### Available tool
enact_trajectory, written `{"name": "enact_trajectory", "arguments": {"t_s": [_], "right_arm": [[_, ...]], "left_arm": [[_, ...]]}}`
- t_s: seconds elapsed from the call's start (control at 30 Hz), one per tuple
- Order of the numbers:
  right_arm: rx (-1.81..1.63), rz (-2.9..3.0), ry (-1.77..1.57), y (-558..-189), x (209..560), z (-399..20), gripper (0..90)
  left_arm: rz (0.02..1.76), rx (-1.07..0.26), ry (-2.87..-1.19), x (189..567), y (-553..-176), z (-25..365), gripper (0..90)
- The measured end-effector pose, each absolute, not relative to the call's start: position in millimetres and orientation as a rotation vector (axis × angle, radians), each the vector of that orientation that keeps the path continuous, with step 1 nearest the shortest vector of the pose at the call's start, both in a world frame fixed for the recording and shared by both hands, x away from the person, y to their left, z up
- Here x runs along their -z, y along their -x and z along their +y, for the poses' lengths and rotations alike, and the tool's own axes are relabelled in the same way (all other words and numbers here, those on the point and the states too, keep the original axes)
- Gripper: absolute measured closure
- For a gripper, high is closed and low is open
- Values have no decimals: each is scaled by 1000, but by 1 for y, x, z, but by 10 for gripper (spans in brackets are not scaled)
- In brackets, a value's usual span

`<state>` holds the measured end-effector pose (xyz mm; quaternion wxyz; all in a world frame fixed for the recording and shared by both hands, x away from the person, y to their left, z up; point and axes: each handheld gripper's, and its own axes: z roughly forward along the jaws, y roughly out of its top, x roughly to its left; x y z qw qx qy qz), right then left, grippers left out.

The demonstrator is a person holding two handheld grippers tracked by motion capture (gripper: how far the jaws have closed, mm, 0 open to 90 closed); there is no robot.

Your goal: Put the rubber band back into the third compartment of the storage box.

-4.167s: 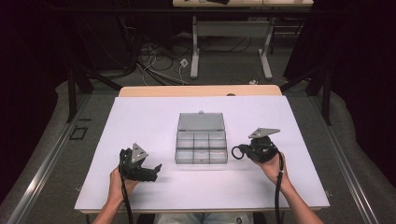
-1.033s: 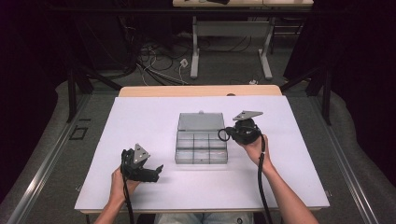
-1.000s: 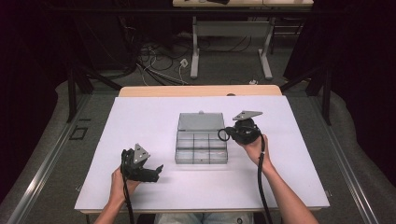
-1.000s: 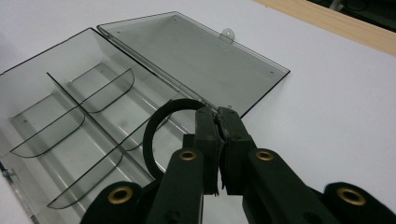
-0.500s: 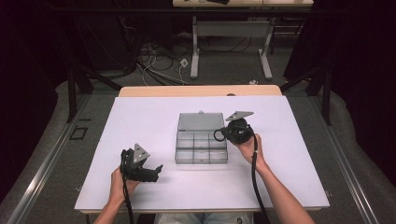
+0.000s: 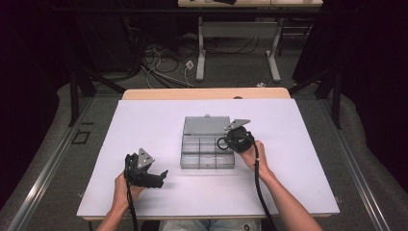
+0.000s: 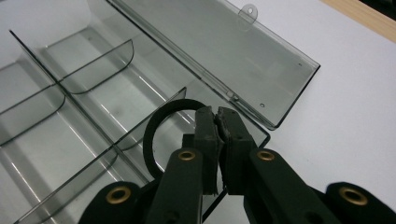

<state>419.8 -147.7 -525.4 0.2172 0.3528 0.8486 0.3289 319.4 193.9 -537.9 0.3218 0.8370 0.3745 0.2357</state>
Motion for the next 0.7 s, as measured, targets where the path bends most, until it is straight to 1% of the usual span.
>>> {"name": "enact_trajectory", "arguments": {"t_s": [0.03,0.07,0.2,0.7], "right_arm": [[-901,2359,-973,-420,526,-146,847],[-887,2364,-969,-419,527,-146,794],[-886,2368,-941,-417,524,-145,682],[-1035,2373,-976,-409,508,-172,328]], "left_arm": [[985,-618,-2198,538,-319,194,8],[985,-618,-2198,538,-319,194,8],[983,-616,-2194,538,-319,194,8],[988,-611,-2192,538,-319,195,8]]}}
